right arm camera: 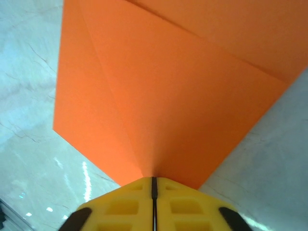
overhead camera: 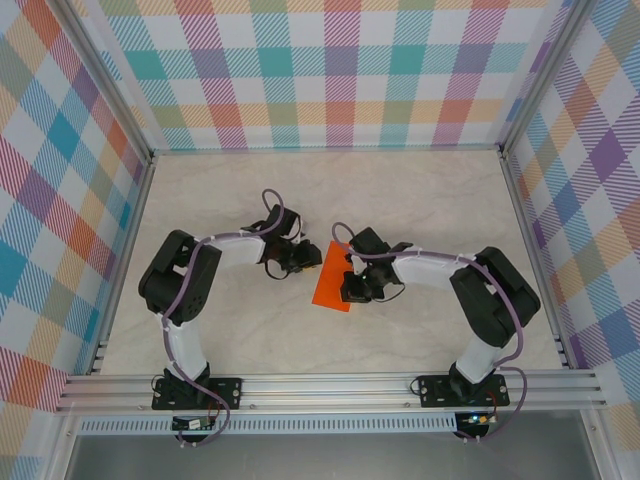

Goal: Fold a paper plane with a square sheet of paper (pick it up from the middle)

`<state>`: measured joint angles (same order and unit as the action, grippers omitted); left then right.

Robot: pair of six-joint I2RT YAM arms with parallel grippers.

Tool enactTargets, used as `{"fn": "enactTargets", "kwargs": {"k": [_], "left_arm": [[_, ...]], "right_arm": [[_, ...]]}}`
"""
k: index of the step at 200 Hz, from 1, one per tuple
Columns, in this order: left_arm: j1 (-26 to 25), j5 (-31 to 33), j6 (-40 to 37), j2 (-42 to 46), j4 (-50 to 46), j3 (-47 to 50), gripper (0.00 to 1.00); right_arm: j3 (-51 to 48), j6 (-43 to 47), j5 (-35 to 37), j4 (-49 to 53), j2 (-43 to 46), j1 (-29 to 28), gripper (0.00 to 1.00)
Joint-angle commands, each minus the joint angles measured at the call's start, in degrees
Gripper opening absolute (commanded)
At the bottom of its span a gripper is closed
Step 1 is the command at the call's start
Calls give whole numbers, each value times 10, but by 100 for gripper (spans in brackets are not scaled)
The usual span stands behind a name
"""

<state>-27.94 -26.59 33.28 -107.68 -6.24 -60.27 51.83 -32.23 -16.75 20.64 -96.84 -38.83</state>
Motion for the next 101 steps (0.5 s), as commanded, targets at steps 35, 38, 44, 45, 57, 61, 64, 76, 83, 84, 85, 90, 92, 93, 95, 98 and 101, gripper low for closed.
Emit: {"fn": "enactTargets", "kwargs": {"k": [35, 38, 44, 45, 57, 61, 64, 76, 83, 84, 85, 90, 92, 93, 95, 98, 101], "left_arm": [[7, 22, 74, 125, 3, 50, 64], [7, 21, 80, 131, 9, 57, 67], [6, 24, 92, 143, 21, 71, 73], [6, 24, 94, 145, 23, 73, 74], [4, 28, 113, 164, 43, 95, 80], [4, 31, 116, 169, 44, 101, 82], [4, 32, 119, 173, 44, 103, 82], [3, 36, 127, 185, 44, 113, 86], [1, 36, 131, 190, 46, 120, 88], [1, 36, 132, 191, 47, 121, 88], [1, 36, 133, 192, 48, 122, 89], [0, 36, 136, 194, 51, 126, 92], [-1, 35, 138, 195, 52, 127, 92], [-1, 35, 138, 196, 52, 127, 93], [-1, 34, 139, 196, 54, 129, 93], [-2, 32, 141, 197, 55, 131, 94], [-3, 31, 142, 197, 56, 132, 95]], "right_arm": [[15, -41, 40, -4, 84, 45, 48], [14, -41, 40, -5, 82, 48, 50], [11, -37, 36, -11, 79, 54, 53], [10, -36, 35, -12, 78, 55, 53], [9, -25, 17, -27, 67, 64, 55], [10, -23, 12, -28, 63, 66, 56], [11, -21, 9, -29, 60, 67, 56], [19, -14, -6, -35, 44, 71, 56], [24, -10, -11, -34, 32, 73, 56], [25, -9, -12, -34, 31, 73, 56], [26, -9, -13, -33, 29, 73, 56], [29, -6, -19, -35, 21, 74, 56], [30, -5, -20, -35, 19, 74, 56], [31, -4, -22, -35, 17, 74, 56], [32, -4, -24, -36, 14, 75, 56], [35, -1, -27, -36, 10, 75, 56], [36, 1, -30, -36, 5, 76, 55]]}}
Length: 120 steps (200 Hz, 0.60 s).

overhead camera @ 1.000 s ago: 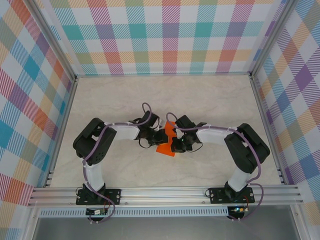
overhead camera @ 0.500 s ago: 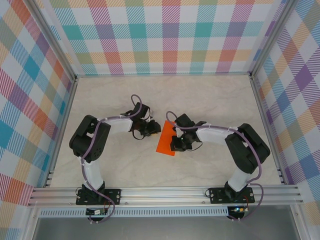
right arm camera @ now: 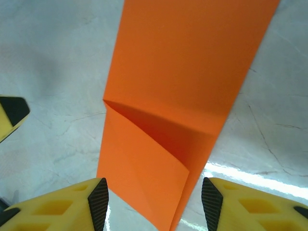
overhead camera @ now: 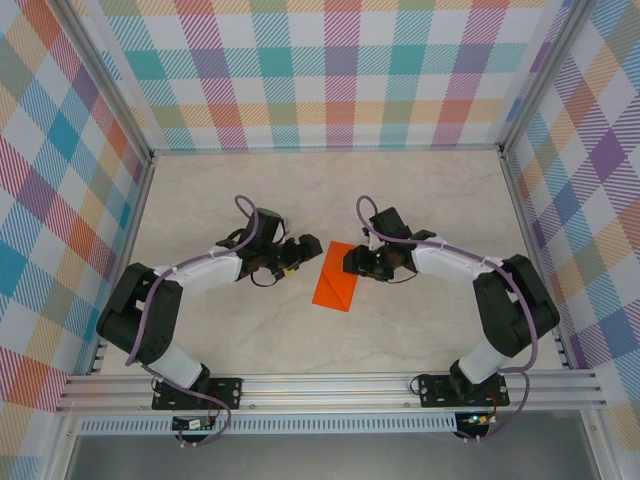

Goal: Fold a paper plane with a square sheet of paper (pick it up from the middle)

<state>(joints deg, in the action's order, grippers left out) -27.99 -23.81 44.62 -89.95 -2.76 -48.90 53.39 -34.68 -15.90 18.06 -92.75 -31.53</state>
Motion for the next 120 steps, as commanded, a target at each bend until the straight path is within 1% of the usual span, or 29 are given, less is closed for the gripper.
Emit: {"fn": "enactTargets", "kwargs": {"k": [1, 23, 39, 49, 65, 91, 104, 120], "left_arm": [[-3, 2, 30, 20, 21, 18, 95], [-8, -9, 43, 20, 35, 27, 96], [-10, -19, 52, 15, 47, 30, 96], [-11, -30, 57, 8, 55, 30, 96], [-15, -49, 67, -3, 77, 32, 94], [-23, -75, 80, -24, 118, 37, 90], [-29, -88, 85, -34, 136, 39, 87], [-36, -95, 87, -46, 149, 42, 82]], "right_arm": [[22, 25, -39, -11, -37, 3, 55], [30, 36, -60, -13, -62, 3, 54], [21, 38, -100, -43, -64, 4, 54], [13, 34, -120, -62, -63, 4, 51], [12, 32, -124, -66, -64, 4, 44], [7, 24, -122, -71, -68, 11, 29], [3, 19, -120, -75, -68, 15, 23], [-4, 13, -119, -82, -65, 19, 17]]}}
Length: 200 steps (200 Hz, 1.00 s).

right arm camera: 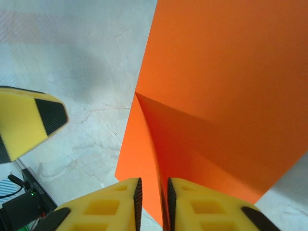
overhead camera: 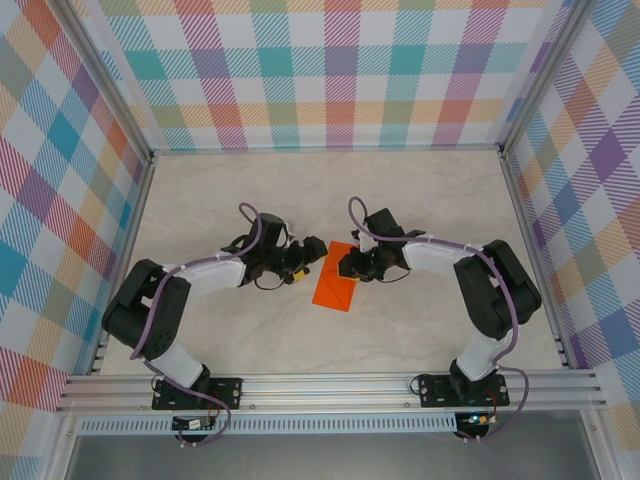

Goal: Fold a paper plane with a square sheet of paper (pick it up from the middle)

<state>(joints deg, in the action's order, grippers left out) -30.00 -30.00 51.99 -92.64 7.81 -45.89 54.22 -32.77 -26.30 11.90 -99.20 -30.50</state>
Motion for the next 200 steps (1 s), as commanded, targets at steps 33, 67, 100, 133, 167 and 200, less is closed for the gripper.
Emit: {"fn": "enactTargets", "kwargs": {"k": [33, 67, 100, 133, 167, 200], "left_arm": [[-26, -44, 17, -41, 63, 14, 68], [-32, -52, 20, -64, 77, 12, 56], [-36, -55, 20, -81, 82, 6, 50], [-38, -62, 6, -97, 82, -5, 46], [-39, -69, -38, -110, 74, -20, 43], [-40, -83, -83, -127, 81, -26, 42]], "right_arm": [[-24, -15, -5, -30, 6, 14, 10], [-41, -24, 11, -37, 18, 20, 6], [-52, -30, 16, -40, 24, 25, 6], [-52, -31, 13, -40, 24, 26, 6], [-51, -32, 10, -40, 24, 27, 8], [-48, -35, 11, -38, 23, 29, 9]]}}
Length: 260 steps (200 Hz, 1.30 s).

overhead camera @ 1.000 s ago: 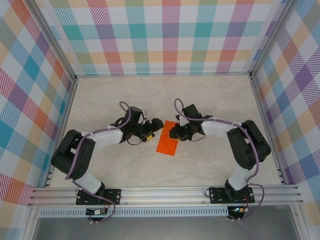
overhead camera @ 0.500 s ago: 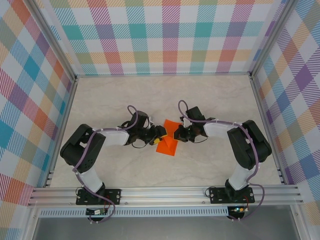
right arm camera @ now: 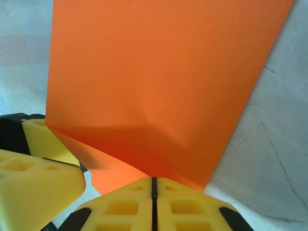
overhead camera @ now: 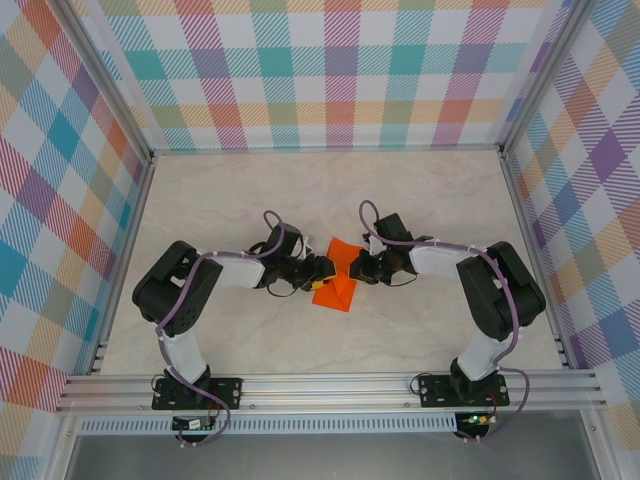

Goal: Fold a paper plane with a square sheet of paper (pick it up from the middle)

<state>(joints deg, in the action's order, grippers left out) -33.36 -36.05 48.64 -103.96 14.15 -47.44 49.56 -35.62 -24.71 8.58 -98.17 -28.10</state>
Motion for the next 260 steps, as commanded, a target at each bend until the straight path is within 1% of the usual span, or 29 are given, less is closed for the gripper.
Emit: {"fn": "enactTargets", "kwargs": {"k": [1, 30, 44, 74, 95, 137, 160, 176, 188, 216, 230, 242, 260], "left_arm": [[-6, -23, -51, -14, 19, -10, 42], [-10, -35, -84, -30, 24, -16, 41], [-12, -41, -95, -33, 30, -16, 38], [-14, -40, -117, -29, 33, -16, 32], [-14, -35, -129, -30, 24, -21, 23], [-14, -2, -143, -25, 2, -29, 9], [-13, 22, -154, 2, -27, -36, 4], [-14, 40, -170, 36, -81, -49, 3], [-14, 60, -191, 69, -147, -70, 3], [-13, 140, -255, 136, -367, -153, 3], [-13, 193, -285, 157, -461, -204, 3], [-13, 251, -303, 168, -536, -247, 3], [-14, 341, -321, 173, -624, -302, 3]], "right_arm": [[-2, -6, -5, -5, 14, 5, 9], [1, -9, -3, -3, 14, 7, 10], [2, -11, -4, -1, 16, 9, 12], [5, -19, -6, 6, 30, 13, 26], [6, -26, 1, 14, 51, 16, 36], [4, -31, 50, 48, 103, 22, 57], [2, -28, 93, 78, 144, 23, 70], [1, -24, 130, 103, 178, 23, 76], [3, -17, 155, 121, 203, 23, 79], [10, -11, 210, 169, 260, 24, 90], [14, -7, 230, 187, 284, 24, 93], [17, -6, 245, 199, 301, 25, 95], [23, -2, 264, 217, 317, 25, 98]]}}
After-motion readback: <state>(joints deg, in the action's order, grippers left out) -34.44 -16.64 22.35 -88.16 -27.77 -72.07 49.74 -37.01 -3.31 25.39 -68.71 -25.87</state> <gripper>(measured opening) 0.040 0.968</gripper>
